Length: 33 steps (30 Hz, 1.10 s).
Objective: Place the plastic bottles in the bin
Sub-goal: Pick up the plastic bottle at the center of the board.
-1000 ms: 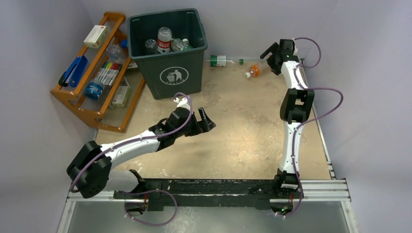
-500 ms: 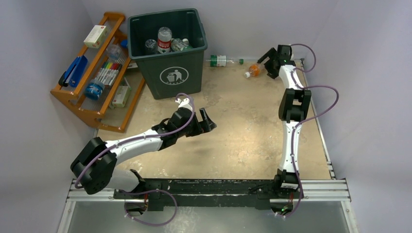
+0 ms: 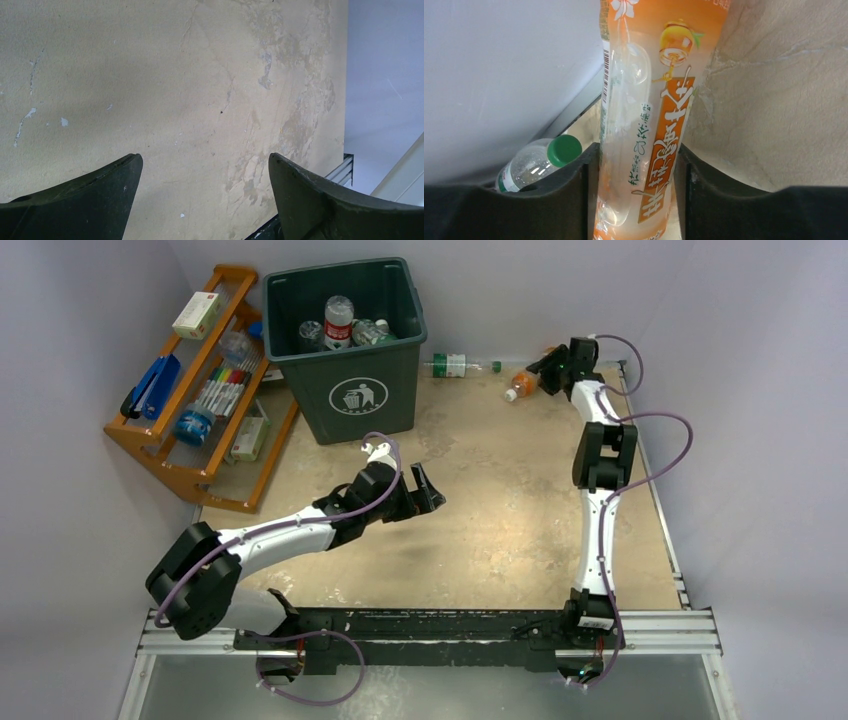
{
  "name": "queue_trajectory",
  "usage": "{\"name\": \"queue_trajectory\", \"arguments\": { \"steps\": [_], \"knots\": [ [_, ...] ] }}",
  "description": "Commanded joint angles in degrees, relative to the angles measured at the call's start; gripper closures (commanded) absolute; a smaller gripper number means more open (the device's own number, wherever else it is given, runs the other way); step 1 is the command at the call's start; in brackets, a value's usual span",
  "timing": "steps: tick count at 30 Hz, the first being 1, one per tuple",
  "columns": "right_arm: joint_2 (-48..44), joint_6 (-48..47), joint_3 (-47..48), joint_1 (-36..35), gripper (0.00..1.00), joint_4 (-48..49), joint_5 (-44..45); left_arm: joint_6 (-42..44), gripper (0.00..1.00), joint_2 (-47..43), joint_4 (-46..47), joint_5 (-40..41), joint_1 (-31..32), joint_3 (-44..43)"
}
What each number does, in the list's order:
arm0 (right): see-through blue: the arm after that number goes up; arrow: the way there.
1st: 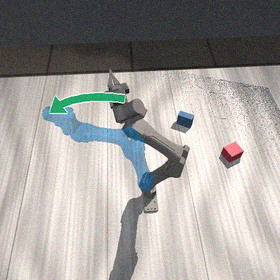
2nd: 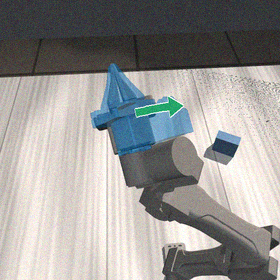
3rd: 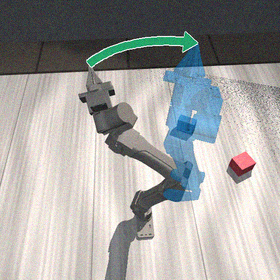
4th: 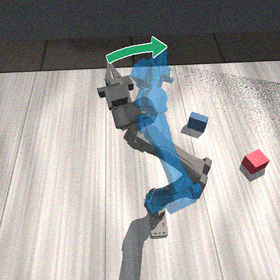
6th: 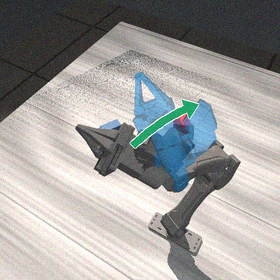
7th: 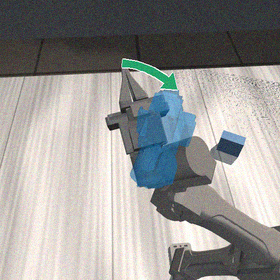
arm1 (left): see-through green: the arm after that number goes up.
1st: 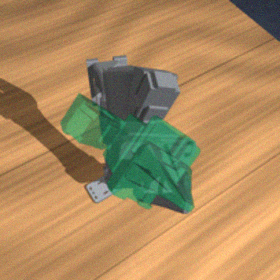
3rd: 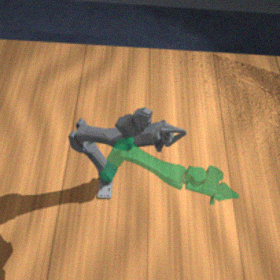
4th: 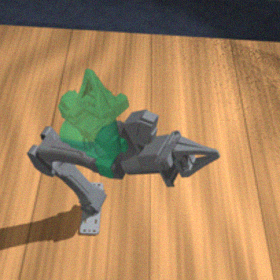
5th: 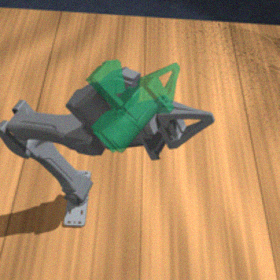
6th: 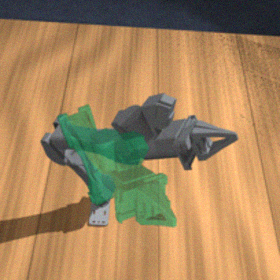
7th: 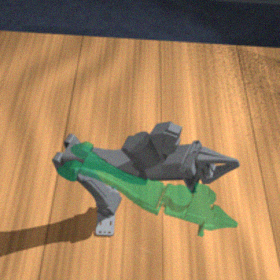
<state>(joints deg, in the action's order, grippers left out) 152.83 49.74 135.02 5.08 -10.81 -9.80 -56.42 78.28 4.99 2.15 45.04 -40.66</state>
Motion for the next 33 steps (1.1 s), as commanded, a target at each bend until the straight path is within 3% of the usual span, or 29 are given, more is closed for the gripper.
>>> {"name": "queue_trajectory", "arguments": {
  "steps": [1,16,25,33],
  "knots": [
    [-2.71,0.19,-4.96,0.48,0.55,3.5,-2.15,-0.08,0.02,-2.16,1.09,1.0,0.18,-0.88],
    [-24.74,-3.83,-28.08,0.19,0.61,16.26,-3.4,0.81,0.02,-0.33,2.5,0.43,0.24,-3.36],
    [-32.86,-6.61,-28.53,-2.19,0.6,17.59,-8.97,-0.76,0.03,-3.19,4.21,2.1,0.23,1.47],
    [-36.21,-9.38,-20.35,-5.96,0.6,15.62,-11.31,-0.8,0.03,-4.47,3.98,2.62,0.22,2.76]
  ]
}}
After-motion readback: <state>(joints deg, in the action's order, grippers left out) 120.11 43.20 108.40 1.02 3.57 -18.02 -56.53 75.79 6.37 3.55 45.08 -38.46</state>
